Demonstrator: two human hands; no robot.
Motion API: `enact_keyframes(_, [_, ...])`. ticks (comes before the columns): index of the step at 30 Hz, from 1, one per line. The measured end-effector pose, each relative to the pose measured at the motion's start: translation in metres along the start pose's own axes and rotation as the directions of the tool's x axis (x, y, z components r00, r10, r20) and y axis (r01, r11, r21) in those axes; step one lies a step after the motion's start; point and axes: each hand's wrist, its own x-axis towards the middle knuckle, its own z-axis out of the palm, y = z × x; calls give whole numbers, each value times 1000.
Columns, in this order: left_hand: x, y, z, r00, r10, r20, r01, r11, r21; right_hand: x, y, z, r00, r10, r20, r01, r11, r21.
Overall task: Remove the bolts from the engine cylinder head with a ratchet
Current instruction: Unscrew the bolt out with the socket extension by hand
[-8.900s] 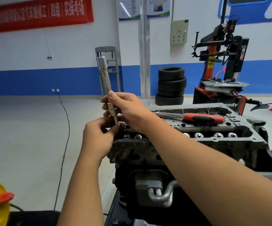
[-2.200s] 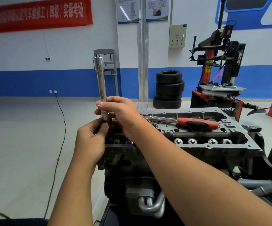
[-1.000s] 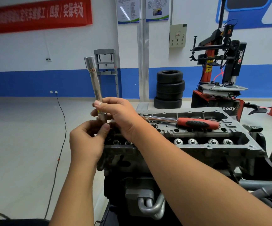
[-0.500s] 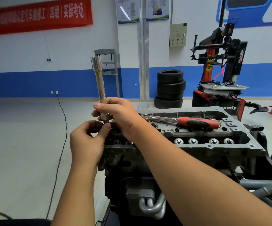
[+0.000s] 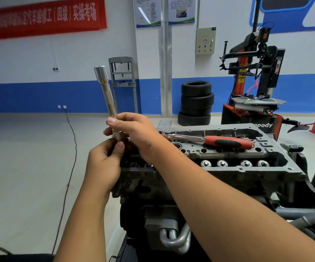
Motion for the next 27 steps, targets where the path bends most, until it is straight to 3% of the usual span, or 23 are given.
enact_keyframes(6, [0, -3, 2, 988, 63, -143, -63, 998, 11, 0, 1, 0, 1000, 2, -7, -2, 1000, -20])
enact_keyframes(11, [-1, 0, 1, 1000, 8, -31, -9, 999, -47, 0, 0, 0, 1000, 17, 8, -17, 1000, 3])
enact_keyframes(17, [1, -5, 2, 987, 58, -150, -63, 998, -27, 1, 0, -1, 1000, 7, -6, -7, 1000, -22])
enact_keyframes(22, [1, -3, 0, 1000, -21, -8, 20, 998, -61, 0, 2, 0, 1000, 3, 3, -3, 1000, -19])
enact_keyframes(27, [1, -3, 2, 991, 48, -124, -49, 999, -10, 0, 1, 0, 1000, 10, 10, -10, 1000, -25])
